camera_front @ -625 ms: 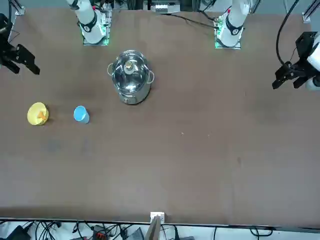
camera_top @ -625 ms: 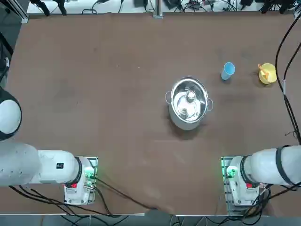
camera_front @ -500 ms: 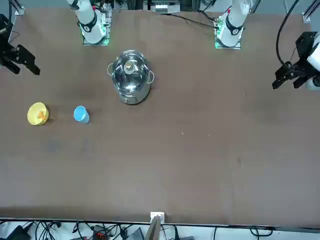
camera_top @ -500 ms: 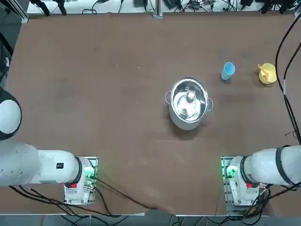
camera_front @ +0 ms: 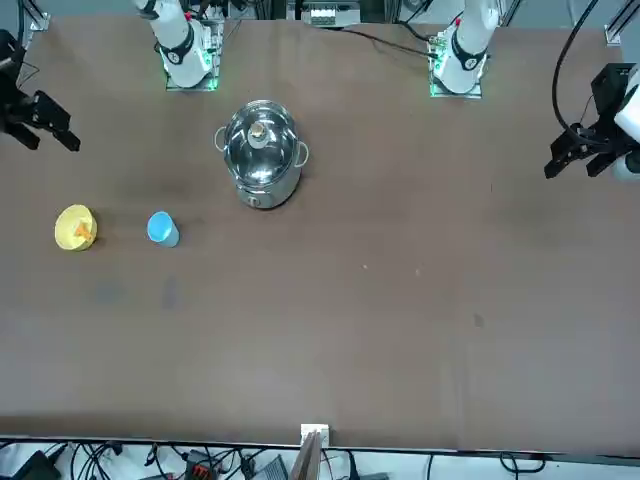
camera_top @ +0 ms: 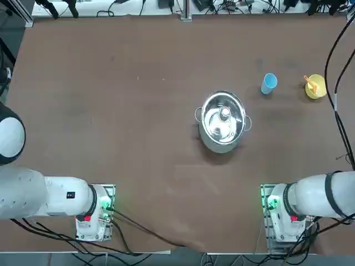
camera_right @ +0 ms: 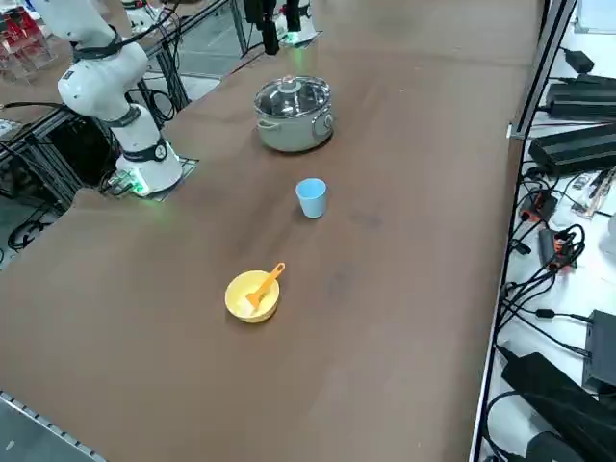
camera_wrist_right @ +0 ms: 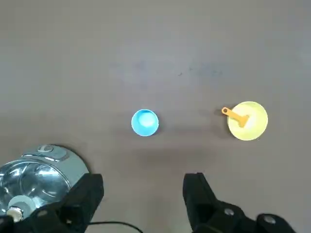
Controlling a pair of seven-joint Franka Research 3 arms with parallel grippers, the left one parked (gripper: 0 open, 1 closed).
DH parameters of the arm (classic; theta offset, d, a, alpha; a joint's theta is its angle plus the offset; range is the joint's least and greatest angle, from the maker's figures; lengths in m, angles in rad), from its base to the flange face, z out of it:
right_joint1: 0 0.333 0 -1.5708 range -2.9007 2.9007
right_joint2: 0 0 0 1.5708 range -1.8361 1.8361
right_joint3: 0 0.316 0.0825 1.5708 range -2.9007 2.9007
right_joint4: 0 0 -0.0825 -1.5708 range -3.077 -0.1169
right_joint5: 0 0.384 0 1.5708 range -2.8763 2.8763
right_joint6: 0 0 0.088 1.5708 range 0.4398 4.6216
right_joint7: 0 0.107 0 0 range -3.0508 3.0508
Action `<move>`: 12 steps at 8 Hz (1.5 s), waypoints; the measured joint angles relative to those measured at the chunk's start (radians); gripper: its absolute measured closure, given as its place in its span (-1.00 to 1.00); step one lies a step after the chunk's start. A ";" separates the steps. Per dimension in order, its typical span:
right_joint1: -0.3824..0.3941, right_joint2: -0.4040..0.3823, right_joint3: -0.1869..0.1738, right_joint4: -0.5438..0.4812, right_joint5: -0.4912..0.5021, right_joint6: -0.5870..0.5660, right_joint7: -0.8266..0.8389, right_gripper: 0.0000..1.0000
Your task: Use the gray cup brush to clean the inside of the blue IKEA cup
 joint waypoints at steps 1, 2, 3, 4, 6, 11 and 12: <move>0.013 0.016 0.001 0.001 -0.039 -0.001 0.005 -1.00; 0.035 0.046 0.004 0.000 -0.105 0.000 0.030 -1.00; 0.061 0.093 0.006 0.000 -0.179 0.005 0.072 -1.00; 0.081 0.154 0.008 -0.001 -0.249 0.033 0.118 -1.00; 0.089 0.294 0.004 -0.002 -0.321 0.111 0.241 -1.00; 0.053 0.603 -0.018 -0.005 -0.571 0.197 0.590 -0.94; 0.048 0.644 -0.018 -0.006 -0.609 0.197 0.651 -0.90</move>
